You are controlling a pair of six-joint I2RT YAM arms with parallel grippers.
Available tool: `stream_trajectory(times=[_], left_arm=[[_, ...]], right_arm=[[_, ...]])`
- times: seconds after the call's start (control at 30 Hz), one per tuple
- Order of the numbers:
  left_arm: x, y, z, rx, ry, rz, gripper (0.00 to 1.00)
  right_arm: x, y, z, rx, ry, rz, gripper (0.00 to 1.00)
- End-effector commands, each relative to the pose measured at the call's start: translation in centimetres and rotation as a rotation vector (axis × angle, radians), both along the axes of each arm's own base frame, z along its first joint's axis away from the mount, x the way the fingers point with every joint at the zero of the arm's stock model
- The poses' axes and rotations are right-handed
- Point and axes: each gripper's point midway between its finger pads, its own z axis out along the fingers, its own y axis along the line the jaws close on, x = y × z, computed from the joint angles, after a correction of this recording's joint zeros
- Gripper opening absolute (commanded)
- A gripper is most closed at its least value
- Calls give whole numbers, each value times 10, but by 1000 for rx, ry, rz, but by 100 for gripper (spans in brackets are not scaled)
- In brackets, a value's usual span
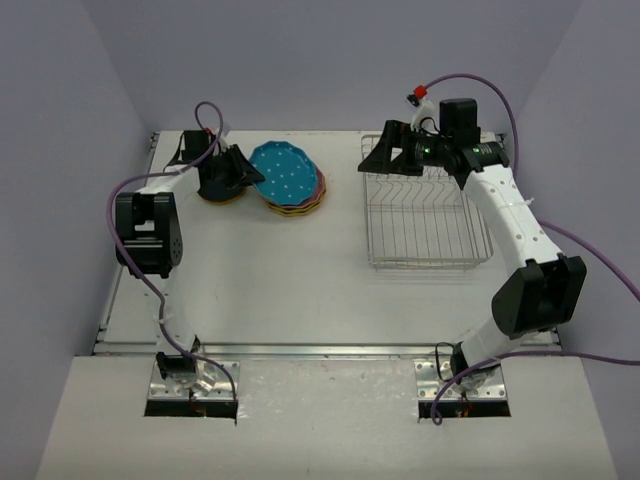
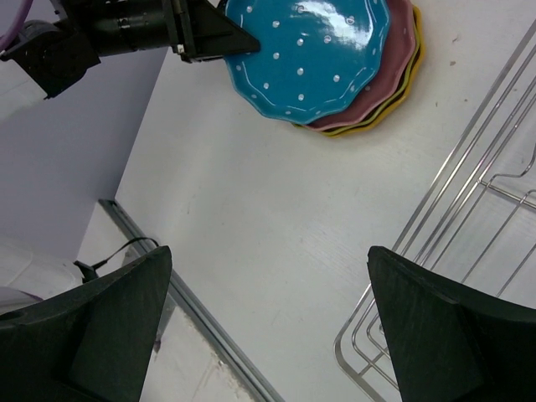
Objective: Unload the plates from the dish rack
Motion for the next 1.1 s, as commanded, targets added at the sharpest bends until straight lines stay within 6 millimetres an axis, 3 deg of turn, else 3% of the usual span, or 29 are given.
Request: stream_trajectory(times=[0.0, 0.3, 0.4, 0.5, 0.53, 0.77, 0.8, 0.87, 0.97, 1.07], left_arm=[[23, -16, 46, -48, -169, -77, 0], [25, -28, 27, -57, -126, -101, 3], [26, -25, 23, -42, -118, -91, 26], [27, -21, 28, -13, -125, -76, 42], [28, -17, 29, 11, -129, -58, 44], [27, 4, 73, 174, -226, 2, 64], [26, 10, 84, 236, -244, 24, 71], [31, 41, 103, 425, -281, 125, 76], [19, 50, 132, 619, -324, 188, 88], [3, 52, 162, 704, -356, 197, 97]], right_arm=[[5, -2, 21, -4, -76, -4, 99], [6, -2, 16, -6, -62, -2, 99], [5, -2, 16, -12, -64, -2, 99], [5, -3, 16, -16, -69, -3, 99], [5, -3, 17, -17, -69, -4, 99], [6, -11, 17, -60, -100, -29, 99], [8, -16, 17, -89, -115, -54, 99], [10, -28, 16, -150, -132, -103, 99], [18, -55, 9, -268, -147, -209, 99], [16, -79, 6, -335, -157, -299, 99]])
